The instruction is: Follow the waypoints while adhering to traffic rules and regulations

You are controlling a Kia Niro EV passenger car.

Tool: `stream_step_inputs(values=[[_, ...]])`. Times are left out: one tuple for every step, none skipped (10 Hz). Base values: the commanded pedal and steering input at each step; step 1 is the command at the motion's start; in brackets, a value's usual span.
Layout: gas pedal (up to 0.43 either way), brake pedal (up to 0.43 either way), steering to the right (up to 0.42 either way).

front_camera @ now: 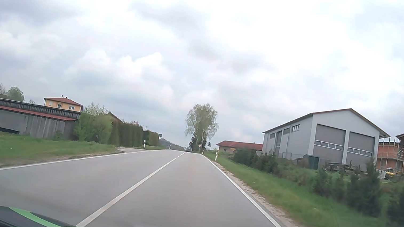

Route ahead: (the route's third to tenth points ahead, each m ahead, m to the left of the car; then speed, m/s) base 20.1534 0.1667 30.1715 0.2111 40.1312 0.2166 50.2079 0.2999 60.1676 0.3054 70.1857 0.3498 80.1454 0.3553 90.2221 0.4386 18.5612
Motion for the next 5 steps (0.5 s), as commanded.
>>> stream_step_inputs(values=[[0.429, 0.000, 0.000], [0.421, 0.000, 0.000], [0.409, 0.000, 0.000], [0.409, 0.000, 0.000], [0.398, 0.000, 0.000]])
